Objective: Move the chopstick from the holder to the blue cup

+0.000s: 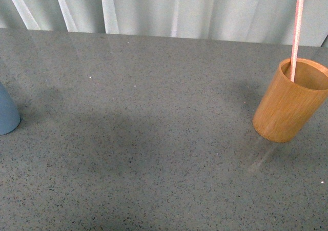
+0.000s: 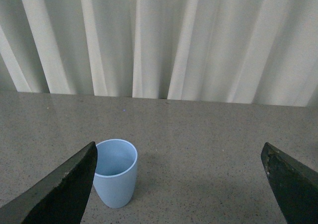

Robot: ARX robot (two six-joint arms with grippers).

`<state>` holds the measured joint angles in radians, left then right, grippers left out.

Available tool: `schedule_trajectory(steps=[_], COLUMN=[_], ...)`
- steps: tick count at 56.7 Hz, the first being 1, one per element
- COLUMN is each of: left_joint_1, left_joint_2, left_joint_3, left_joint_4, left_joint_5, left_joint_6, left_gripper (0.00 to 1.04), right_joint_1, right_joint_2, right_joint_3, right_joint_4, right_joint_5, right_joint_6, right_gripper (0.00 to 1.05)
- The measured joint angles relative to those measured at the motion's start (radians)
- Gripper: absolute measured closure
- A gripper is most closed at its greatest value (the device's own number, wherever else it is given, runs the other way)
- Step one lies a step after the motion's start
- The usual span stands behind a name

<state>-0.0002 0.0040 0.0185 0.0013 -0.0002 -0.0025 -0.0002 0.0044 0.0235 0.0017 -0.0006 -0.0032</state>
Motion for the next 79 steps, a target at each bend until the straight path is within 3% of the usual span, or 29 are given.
schedule_trajectory(steps=[30,34,37,49,56,79], left_joint_1=[0.002,0.024,0.043,0.177,0.197,0.233], left_joint_2=[0.006,0.170,0.325,0.935,1.266,1.608], left_joint_3=[0.003,0.116,0.186,0.477,0.619,0.788], left_joint_4=[-0.007,-0.260,-0.323,-0.043,0.007,0.021], left_joint_5=[0.009,0.120,0.138,0.100,0.044,-0.024], left_joint_6=[-0.002,-0.072,-0.103,-0.105,-0.074,-0.108], left_gripper=[0.07,0.07,0.07,0.07,0.07,0.07], right_joint_1=[0.000,0.000,0.000,0.000,0.000,0.000], right_joint_2=[0.000,0.000,0.000,0.000,0.000,0.000], right_joint_3=[0.000,0.000,0.000,0.000,0.000,0.000], right_joint_4=[0.000,0.000,0.000,0.000,0.000,0.000], right_joint_5=[0.000,0.000,-0.002,0.000,0.000,0.000], right_joint_6=[0.000,0.000,0.000,0.000,0.000,0.000], right_gripper=[0.10,0.10,0.10,0.10,0.10,0.10])
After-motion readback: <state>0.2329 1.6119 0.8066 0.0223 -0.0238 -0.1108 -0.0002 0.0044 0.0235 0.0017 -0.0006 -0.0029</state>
